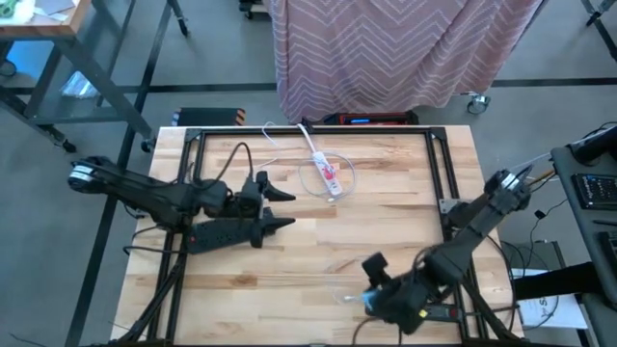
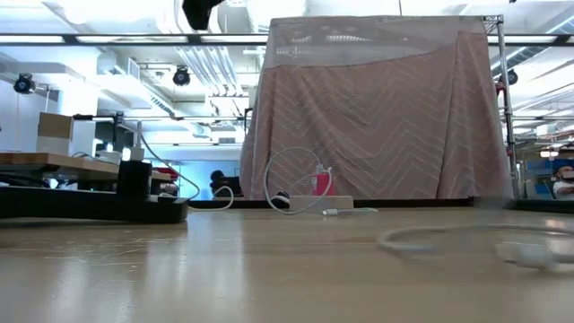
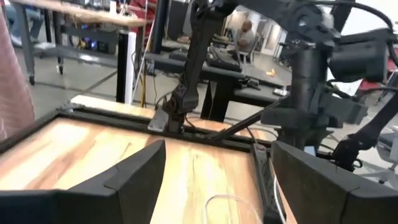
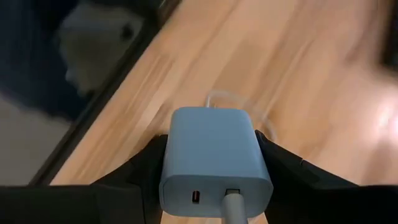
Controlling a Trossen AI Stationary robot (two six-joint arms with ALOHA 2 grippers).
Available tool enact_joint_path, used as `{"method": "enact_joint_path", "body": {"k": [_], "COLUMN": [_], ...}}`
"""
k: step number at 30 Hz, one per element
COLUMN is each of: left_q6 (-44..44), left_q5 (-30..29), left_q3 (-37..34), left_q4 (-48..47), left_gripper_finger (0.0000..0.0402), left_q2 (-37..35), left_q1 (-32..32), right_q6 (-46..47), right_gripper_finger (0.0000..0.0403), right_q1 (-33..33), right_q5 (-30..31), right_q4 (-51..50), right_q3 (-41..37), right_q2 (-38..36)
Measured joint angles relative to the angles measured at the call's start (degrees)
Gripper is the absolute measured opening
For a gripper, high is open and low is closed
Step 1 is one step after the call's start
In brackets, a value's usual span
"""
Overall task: Insert USB
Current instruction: Insert the white charger adapter into the right black outlet extension
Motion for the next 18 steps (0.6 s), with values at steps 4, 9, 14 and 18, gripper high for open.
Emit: {"method": "enact_joint_path", "body": {"k": [4, 9, 14, 18], "left_q6": [-2.4, -2.5, -3.6, -4.0], "left_q5": [-0.1, -0.1, -0.1, -0.1], "left_q3": [0.0, 0.1, 1.0, 1.2], "left_q4": [4.8, 8.9, 9.3, 9.2], "left_gripper_finger": [0.0268, 0.0261, 0.0266, 0.0275], "left_q2": [3.1, 6.6, 9.0, 10.2], "left_q1": [-0.8, -2.1, -2.4, -2.6], "right_q6": [9.4, 25.9, 33.5, 35.2], "right_gripper_finger": [0.0179, 0.0179, 0.0179, 0.0179], "right_q1": [2.8, 2.6, 2.3, 1.5], "right_q5": [-3.5, -10.4, -13.8, -17.2], "right_q4": [-5.2, -6.0, -6.1, -6.0], "right_q3": [-0.1, -0.9, -2.4, -2.4], "right_q2": [2.2, 6.1, 10.7, 13.8]}}
